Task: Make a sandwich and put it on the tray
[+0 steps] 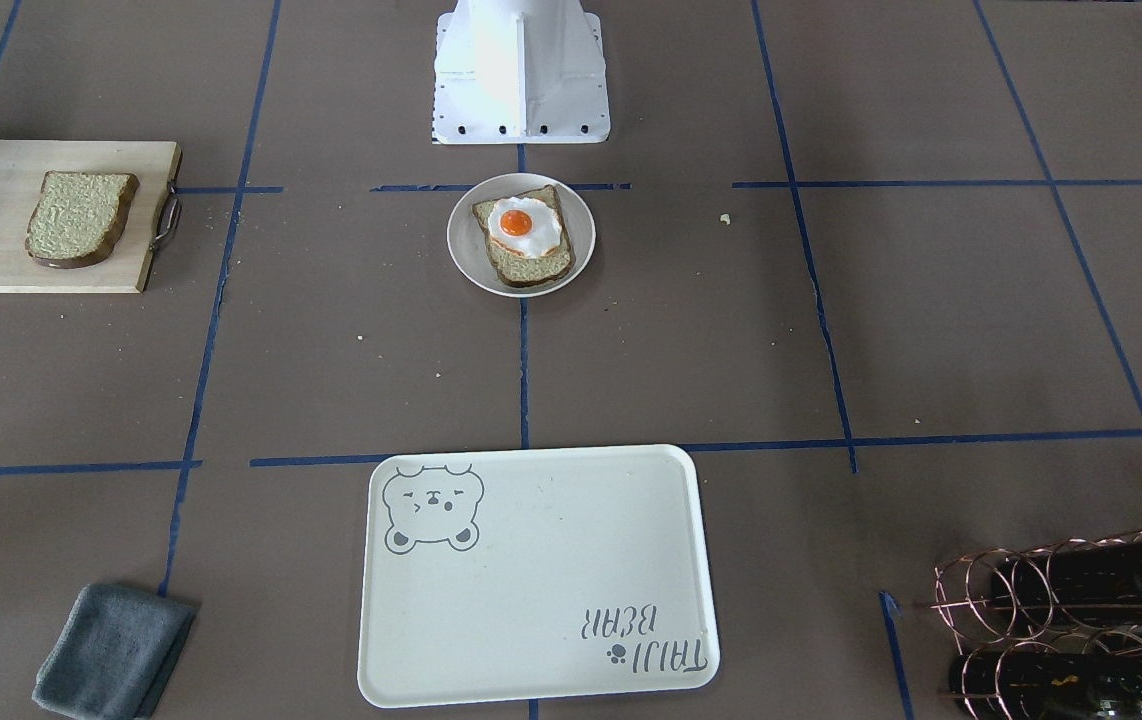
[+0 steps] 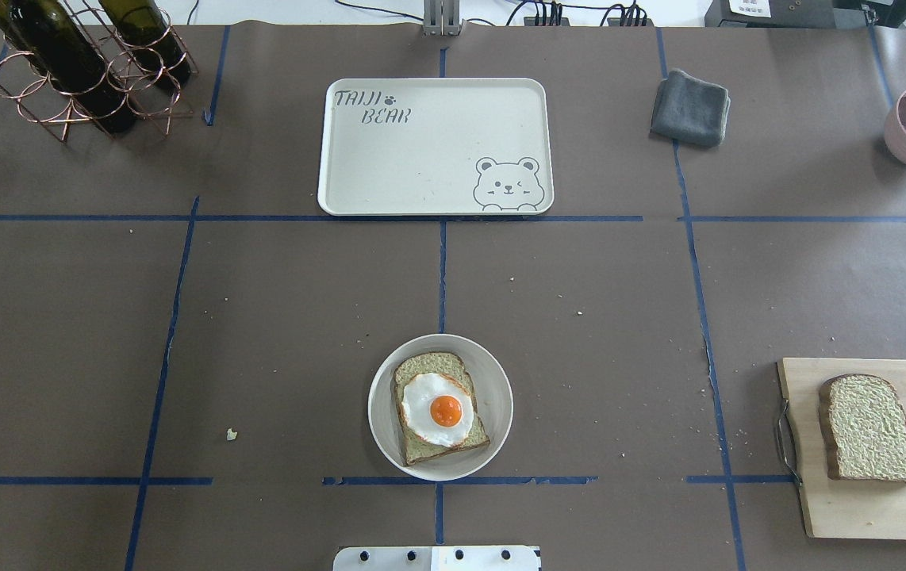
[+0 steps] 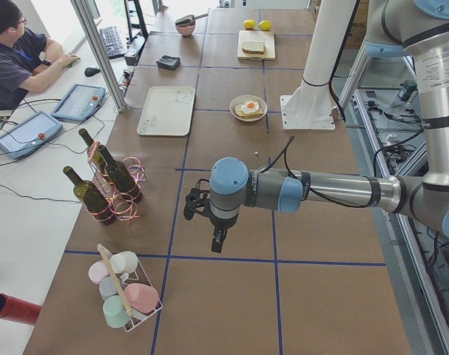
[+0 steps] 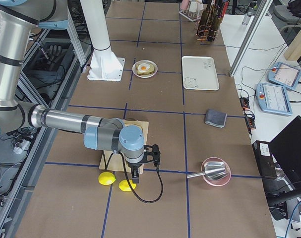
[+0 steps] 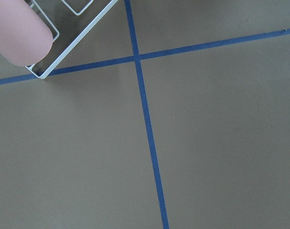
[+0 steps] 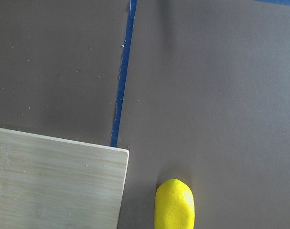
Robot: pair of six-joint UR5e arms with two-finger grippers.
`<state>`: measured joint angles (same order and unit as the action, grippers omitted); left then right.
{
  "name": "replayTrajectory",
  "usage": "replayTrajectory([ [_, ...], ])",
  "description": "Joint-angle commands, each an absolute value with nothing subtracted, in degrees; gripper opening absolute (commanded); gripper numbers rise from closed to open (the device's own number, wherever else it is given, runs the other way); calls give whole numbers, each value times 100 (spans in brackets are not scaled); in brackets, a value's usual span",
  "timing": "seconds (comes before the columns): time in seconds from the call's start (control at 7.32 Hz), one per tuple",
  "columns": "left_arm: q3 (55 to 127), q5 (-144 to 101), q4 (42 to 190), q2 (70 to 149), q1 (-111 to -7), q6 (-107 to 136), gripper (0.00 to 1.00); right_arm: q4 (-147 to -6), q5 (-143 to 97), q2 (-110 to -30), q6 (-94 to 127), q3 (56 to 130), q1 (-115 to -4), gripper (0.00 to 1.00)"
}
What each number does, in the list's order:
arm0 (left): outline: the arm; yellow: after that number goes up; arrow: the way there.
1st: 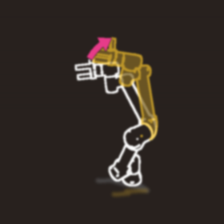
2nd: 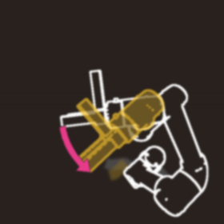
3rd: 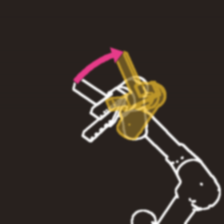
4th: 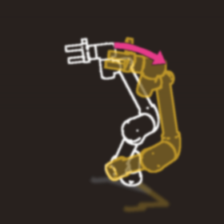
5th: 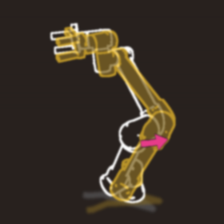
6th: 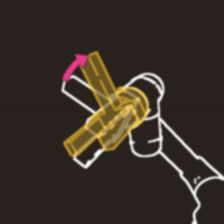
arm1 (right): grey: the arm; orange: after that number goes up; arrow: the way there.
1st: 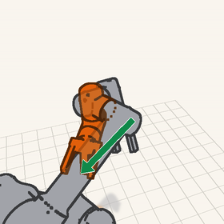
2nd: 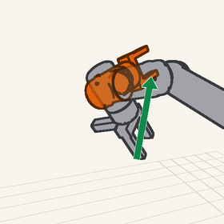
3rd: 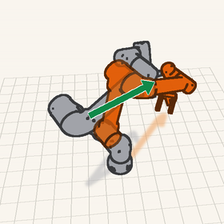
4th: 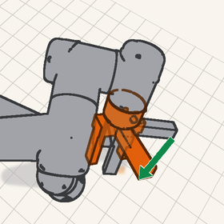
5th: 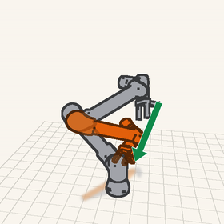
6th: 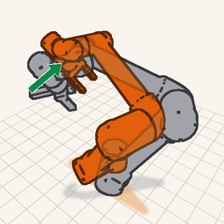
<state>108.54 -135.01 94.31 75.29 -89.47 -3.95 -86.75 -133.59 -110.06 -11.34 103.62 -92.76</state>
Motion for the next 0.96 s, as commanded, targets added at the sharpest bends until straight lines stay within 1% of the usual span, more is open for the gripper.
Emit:
replayTrajectory([
  [0.0,10881,-13509,9431,7532,-8947,-404,100,-8684,-13359,-11004,-1142,10362,-9281,100],
  [0.41,10863,-13509,9431,7523,-8947,-396,100,-8246,-13342,-10942,-1046,10380,-9281,100],
  [0.55,10855,-13509,9431,7523,-8956,-396,100,-8227,-13377,-10777,-994,10336,-9281,100],
  [0.82,10846,-13509,9431,7523,-8947,-396,100,-8131,-13937,-10714,21,10362,-9281,100],
])
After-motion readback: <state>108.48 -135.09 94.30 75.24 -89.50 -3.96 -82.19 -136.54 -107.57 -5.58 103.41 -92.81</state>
